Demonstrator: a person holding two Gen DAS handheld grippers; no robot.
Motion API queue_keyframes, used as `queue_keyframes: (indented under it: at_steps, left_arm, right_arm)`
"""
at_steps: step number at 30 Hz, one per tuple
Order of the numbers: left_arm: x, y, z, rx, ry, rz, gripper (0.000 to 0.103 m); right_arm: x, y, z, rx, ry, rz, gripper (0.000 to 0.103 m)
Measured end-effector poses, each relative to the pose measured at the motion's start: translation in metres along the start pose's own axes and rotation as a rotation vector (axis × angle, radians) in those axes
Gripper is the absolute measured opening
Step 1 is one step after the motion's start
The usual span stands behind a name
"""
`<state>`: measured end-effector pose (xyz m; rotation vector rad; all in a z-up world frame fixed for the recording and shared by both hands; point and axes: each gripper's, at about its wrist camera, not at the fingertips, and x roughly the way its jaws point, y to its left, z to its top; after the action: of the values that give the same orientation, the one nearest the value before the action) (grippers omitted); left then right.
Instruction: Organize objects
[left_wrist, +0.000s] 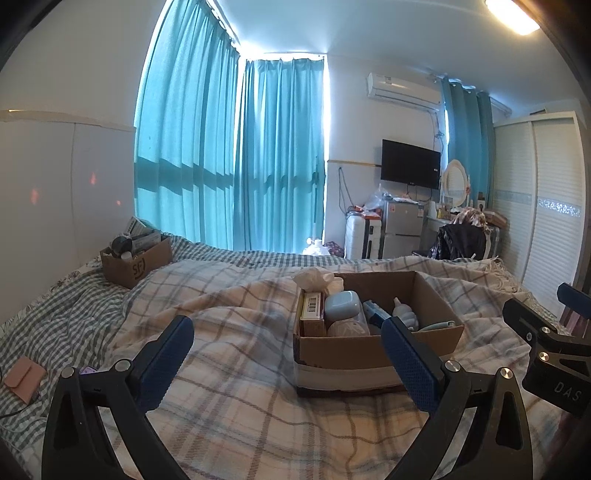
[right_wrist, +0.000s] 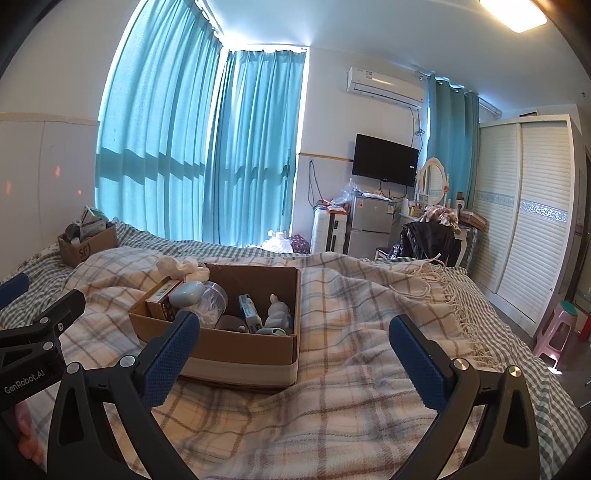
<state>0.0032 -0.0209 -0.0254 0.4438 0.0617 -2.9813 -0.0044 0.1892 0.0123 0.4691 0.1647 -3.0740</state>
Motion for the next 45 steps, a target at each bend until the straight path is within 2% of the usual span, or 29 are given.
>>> queue_keyframes:
  at_steps: [45]
  left_arm:
    - [-0.0031, -0.0012, -0.0008, 0.010, -0.008, 0.003, 0.103]
  right_arm:
    - [0.0065, 0.0030, -0.0028, -0.013, 0.032, -0.006, 0.103]
